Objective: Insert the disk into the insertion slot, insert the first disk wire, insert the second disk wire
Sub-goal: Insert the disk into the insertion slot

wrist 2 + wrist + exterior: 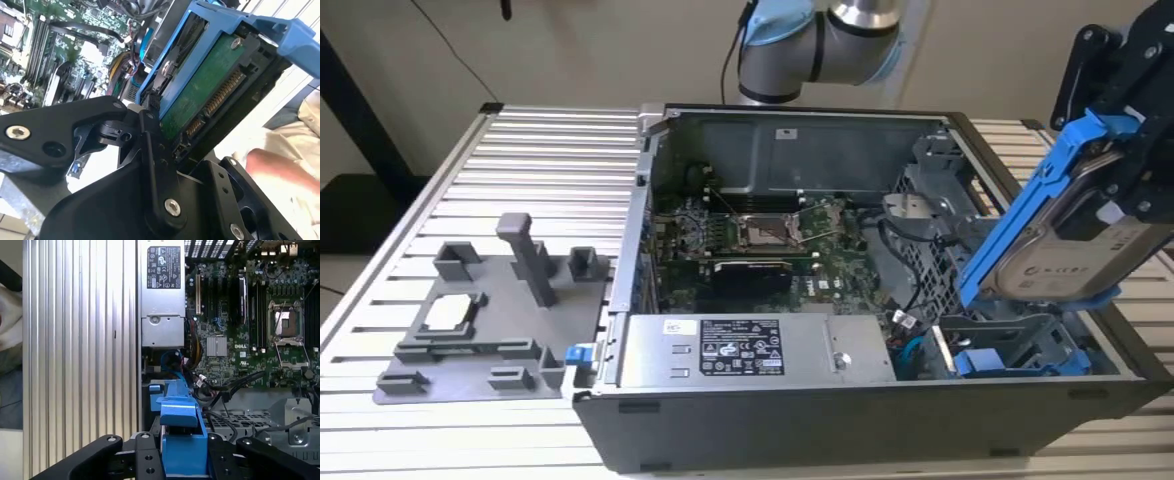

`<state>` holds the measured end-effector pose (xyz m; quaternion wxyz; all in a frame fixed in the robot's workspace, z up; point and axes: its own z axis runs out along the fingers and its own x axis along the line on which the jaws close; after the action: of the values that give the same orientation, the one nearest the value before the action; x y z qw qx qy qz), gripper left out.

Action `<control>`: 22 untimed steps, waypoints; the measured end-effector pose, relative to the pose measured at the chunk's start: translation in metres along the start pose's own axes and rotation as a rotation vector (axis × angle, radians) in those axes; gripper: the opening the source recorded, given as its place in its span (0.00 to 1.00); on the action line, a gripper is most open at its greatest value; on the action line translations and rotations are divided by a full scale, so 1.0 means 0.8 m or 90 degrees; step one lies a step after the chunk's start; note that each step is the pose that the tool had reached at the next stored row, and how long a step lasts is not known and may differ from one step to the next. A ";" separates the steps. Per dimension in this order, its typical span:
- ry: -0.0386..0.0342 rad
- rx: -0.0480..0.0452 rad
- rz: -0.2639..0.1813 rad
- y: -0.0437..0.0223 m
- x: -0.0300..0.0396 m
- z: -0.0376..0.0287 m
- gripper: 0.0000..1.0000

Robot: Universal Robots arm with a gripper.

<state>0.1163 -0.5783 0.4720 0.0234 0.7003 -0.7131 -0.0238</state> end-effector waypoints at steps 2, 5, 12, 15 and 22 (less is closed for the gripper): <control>-0.0001 0.0000 0.000 -0.0010 0.0008 0.0043 0.33; -0.0005 0.0000 0.000 -0.0026 0.0015 0.0113 0.33; -0.0006 0.0000 0.000 -0.0061 0.0034 0.0270 0.33; -0.0005 0.0000 0.000 -0.0074 0.0035 0.0336 0.33; -0.0007 0.0000 -0.001 -0.0107 0.0034 0.0494 0.33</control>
<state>0.1222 -0.5811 0.4320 0.0230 0.7006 -0.7127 -0.0242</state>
